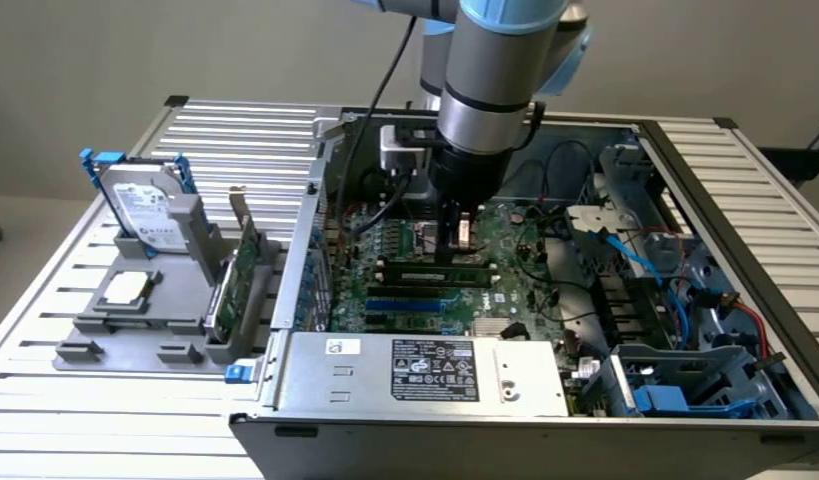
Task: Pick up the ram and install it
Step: 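Press down the ram until it locks into place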
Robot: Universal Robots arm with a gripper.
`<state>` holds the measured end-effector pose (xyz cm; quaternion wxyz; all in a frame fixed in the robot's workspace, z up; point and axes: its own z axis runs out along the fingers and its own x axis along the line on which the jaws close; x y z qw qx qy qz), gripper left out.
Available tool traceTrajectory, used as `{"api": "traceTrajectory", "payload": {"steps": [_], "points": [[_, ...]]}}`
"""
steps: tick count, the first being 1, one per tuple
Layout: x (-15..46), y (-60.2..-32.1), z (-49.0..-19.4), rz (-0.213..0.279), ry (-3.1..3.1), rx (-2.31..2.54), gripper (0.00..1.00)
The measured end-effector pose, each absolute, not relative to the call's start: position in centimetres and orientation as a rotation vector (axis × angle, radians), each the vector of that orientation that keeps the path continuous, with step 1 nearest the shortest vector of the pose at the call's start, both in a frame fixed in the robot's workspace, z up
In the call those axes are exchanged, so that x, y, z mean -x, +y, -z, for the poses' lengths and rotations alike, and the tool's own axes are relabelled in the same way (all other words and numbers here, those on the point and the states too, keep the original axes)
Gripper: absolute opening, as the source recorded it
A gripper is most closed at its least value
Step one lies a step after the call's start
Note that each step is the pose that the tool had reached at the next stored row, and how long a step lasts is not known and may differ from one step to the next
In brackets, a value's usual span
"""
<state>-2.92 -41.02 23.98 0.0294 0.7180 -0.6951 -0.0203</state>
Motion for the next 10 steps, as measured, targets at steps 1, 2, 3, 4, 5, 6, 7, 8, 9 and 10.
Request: {"api": "traceTrajectory", "payload": {"steps": [1, 2, 3, 4, 5, 6, 7, 8, 9, 10], "points": [[2.92, -40.96, -23.79, 0.063, -2.145, -2.214, 0.11], [2.91, -40.89, -23.62, 0.063, -2.146, -2.213, 0.11], [2.91, -40.81, -23.5, 0.063, -2.147, -2.212, 0.11], [2.91, -40.75, -23.44, 0.064, -2.149, -2.21, 0.11], [2.9, -40.72, -23.41, 0.064, -2.15, -2.21, 0.11], [2.9, -40.73, -23.41, 0.064, -2.151, -2.209, 0.11], [2.9, -40.73, -23.4, 0.064, -2.151, -2.208, 0.11], [2.91, -40.72, -23.38, 0.064, -2.152, -2.207, 0.11], [2.91, -40.72, -23.34, 0.064, -2.153, -2.207, 0.11], [2.9, -40.72, -23.31, 0.064, -2.153, -2.207, 0.11]]}}
